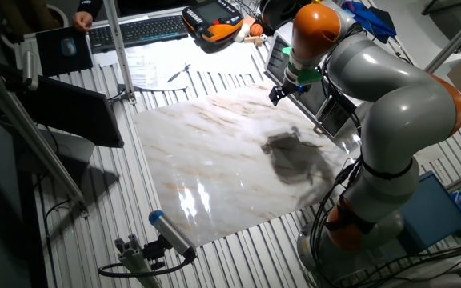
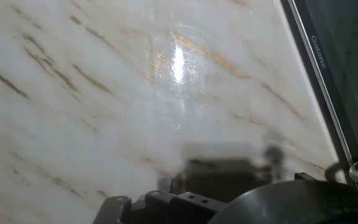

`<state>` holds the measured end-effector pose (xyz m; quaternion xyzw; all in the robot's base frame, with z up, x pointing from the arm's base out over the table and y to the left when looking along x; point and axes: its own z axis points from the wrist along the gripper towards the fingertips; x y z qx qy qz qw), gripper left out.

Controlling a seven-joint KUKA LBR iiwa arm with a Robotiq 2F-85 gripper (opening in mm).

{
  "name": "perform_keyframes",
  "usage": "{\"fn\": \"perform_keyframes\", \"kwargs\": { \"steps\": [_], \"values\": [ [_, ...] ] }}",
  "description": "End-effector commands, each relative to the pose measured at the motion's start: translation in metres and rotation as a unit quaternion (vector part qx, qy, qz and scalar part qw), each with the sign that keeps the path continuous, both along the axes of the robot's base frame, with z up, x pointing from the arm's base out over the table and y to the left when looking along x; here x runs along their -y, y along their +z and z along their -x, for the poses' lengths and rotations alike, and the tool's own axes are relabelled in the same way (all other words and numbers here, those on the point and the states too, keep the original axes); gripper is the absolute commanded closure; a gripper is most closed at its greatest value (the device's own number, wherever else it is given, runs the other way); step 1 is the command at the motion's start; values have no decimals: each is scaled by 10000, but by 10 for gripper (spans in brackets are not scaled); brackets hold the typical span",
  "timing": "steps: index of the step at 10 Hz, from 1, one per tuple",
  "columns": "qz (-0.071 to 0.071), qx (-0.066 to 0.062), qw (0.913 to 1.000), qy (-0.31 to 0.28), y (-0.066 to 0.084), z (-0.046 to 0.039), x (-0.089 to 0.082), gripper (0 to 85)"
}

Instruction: Open the microwave door

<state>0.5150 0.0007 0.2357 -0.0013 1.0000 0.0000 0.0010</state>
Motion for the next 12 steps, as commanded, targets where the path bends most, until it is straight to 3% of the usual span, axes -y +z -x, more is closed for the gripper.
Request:
{"fn": "perform_keyframes", "kwargs": {
  "steps": [1,7,9,12],
  "values": [
    [-46,-1125,9912,702,1,1,0,850],
    [-42,-1110,9915,680,1,2,0,850],
    [-29,-1049,9927,597,2,9,1,850],
    [10,-835,9965,-102,3,18,10,850]
  ]
}}
